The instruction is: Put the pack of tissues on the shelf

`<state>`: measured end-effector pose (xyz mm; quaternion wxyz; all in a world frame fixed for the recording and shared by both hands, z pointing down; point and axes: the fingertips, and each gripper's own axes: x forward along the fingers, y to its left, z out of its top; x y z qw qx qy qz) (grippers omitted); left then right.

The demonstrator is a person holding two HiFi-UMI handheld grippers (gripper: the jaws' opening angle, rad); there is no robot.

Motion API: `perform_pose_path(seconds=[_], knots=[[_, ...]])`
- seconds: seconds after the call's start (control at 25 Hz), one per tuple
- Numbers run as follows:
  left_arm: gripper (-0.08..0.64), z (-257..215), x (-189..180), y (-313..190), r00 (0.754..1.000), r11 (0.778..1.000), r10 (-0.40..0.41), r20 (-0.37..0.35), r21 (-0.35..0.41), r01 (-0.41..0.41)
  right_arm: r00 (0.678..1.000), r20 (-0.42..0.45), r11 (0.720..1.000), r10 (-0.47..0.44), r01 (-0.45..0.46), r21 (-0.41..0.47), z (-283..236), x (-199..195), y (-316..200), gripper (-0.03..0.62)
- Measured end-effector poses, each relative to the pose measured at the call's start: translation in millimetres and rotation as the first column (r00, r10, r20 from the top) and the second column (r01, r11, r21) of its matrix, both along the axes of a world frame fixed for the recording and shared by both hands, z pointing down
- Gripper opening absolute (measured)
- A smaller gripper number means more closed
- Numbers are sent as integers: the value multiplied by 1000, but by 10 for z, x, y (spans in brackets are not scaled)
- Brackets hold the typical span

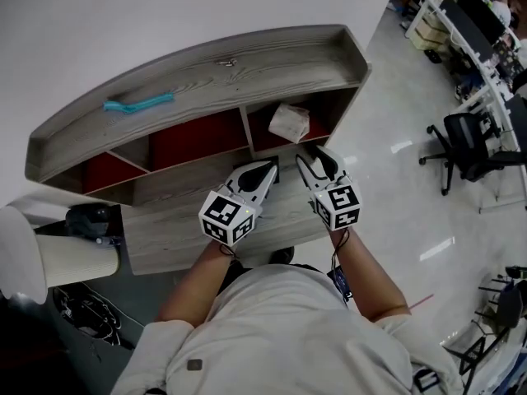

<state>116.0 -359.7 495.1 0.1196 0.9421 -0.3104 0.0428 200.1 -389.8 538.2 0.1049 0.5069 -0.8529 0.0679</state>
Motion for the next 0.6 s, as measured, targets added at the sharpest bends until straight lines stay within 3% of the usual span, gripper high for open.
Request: perform_pose_path(seconds=[0.6], knots=[[15,-181,-559,550,993,992,121,2,21,-121,997,32,995,73,-75,73,-377,-592,961,58]])
